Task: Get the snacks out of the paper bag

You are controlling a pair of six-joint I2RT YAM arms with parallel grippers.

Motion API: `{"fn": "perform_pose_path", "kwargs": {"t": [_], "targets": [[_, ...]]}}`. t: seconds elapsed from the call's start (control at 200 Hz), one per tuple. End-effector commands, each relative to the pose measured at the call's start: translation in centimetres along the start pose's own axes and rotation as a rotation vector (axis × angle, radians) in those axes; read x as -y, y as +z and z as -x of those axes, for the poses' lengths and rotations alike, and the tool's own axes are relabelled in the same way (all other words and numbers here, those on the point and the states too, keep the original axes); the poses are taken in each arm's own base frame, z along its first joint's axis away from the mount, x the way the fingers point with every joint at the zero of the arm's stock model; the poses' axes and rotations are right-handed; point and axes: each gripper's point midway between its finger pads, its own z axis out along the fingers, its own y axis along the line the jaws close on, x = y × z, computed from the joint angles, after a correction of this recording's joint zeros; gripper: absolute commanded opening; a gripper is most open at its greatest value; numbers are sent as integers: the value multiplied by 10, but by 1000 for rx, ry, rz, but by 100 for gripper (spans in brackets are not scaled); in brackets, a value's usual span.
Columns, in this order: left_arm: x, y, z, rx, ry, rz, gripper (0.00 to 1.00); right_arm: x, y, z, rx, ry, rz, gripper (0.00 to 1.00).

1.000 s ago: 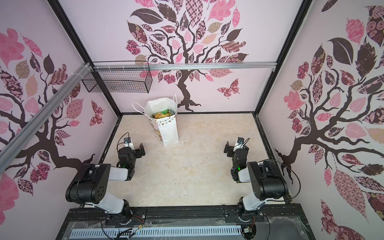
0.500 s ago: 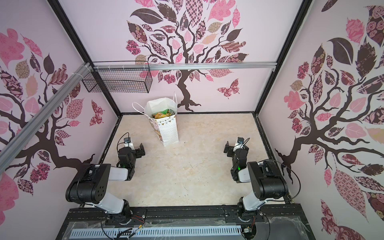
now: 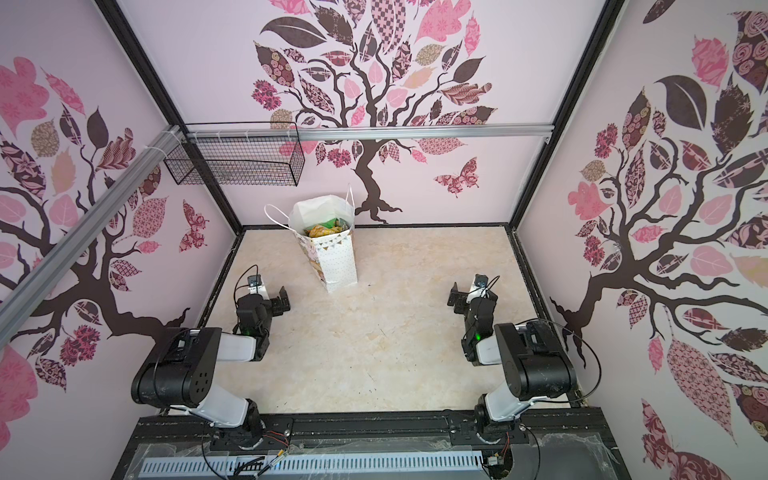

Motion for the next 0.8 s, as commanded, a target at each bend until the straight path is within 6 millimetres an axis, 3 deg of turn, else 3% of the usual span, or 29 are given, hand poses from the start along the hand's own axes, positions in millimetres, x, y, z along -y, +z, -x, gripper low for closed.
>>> {"fn": "perform_pose_path", "kwargs": {"t": [0.0,0.13,0.27,0.53,0.61,0.675,0.725,0.795], "targets": [[1,2,15,40,-15,-9,99,-8,0,22,11,-16,31,100],[1,2,15,40,-15,-9,99,-2,-3,54,-45,105,-32,100],[0,3,15,39,-24,-11,99,-19,-12,89,-151,362,23,99],[-17,-6,22,73,-67,72,99,-107,-21,133,-514,474,385,99],[-20,-11,33,89,-73,94,99,-129,-23,149,-544,396,424,99],[-35,-17,40,20,-103,176,99,-149,-24,159,-545,333,452,99],[-47,-24,47,2,-129,246,99,-164,-24,166,-545,333,494,99],[-50,-34,64,20,-158,248,99,-185,-22,174,-549,353,552,98]]}}
